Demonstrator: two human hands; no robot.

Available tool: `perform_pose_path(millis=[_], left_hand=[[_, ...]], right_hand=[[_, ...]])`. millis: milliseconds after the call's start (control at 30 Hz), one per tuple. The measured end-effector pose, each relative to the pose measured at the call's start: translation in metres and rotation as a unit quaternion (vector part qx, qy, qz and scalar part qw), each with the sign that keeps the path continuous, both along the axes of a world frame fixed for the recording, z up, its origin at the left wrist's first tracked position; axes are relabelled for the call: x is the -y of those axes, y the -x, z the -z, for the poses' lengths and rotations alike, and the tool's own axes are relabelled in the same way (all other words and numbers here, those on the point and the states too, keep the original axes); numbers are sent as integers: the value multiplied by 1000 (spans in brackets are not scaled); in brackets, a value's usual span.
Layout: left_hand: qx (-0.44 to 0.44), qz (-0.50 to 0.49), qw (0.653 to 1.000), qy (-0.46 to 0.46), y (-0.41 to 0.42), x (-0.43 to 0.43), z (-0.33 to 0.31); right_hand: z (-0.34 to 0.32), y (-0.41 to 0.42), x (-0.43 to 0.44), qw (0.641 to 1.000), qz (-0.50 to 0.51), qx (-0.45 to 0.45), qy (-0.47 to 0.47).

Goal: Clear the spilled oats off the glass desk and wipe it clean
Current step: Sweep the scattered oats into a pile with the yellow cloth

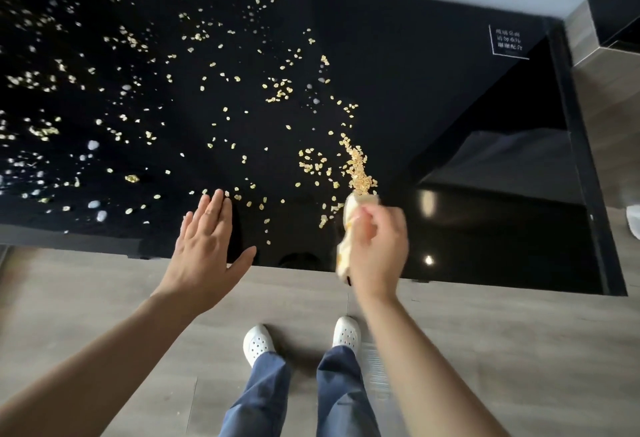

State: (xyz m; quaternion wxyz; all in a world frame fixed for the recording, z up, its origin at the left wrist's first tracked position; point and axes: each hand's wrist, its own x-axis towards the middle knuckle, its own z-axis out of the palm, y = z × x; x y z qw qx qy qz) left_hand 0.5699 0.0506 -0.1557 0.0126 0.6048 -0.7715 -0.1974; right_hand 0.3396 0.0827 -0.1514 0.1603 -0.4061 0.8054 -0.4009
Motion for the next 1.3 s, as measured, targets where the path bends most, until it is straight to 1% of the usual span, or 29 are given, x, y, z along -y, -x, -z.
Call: perform_pose_path(millis=[100, 167, 233, 300, 367, 467, 567, 600, 633, 733, 833, 933, 1000, 1100, 1167, 1233, 1300], left_hand=[[-8, 10, 1000, -14, -8, -2, 5], [-5, 26, 1000, -16, -13, -2, 8], [-10, 39, 999, -15, -17, -2, 9], [-24, 41, 999, -15, -20, -1, 9], [-36, 42, 998, -11, -21, 0, 10], [-38, 51, 998, -3, -24, 2, 10], [-39, 40, 998, 15, -25, 5, 8], [-37, 37, 998, 18, -24, 7, 7], [-34, 34, 999, 19, -24, 8, 6], [-17, 29, 999, 22, -23, 10, 4], [3, 28, 999, 14, -21, 14, 1], [11, 20, 1000, 13, -20, 17, -1], [6, 7, 1000, 4, -19, 20, -4], [-9, -22, 1000, -4, -14, 30, -14], [-8, -36, 999, 14, -10, 40, -22], [-18, -39, 999, 28, -4, 54, -28], [-28, -32, 999, 28, 1, 69, -31]], right_hand=[[3, 44, 7, 996, 30, -79, -14], [13, 59, 11, 992, 53, -100, -51], [23, 56, 17, 988, 80, -111, -65], [27, 35, 24, 988, 90, -114, -55], [27, 8, 31, 991, 55, -115, -46], [24, -26, 38, 993, -28, -102, -51], [11, -29, 41, 988, -120, -55, -81], [6, -22, 41, 988, -126, -45, -75], [0, -12, 42, 991, -113, -44, -62], [-11, 29, 50, 997, -25, -67, -41], [-3, 64, 65, 991, 33, -101, -83], [13, 66, 78, 986, 53, -115, -109], [20, 44, 80, 988, 26, -119, -92], [21, -3, 76, 985, -92, -127, -66], [19, -19, 74, 982, -157, -92, -59], [13, -14, 78, 986, -159, -31, -44], [5, 6, 86, 992, -124, -24, -30]])
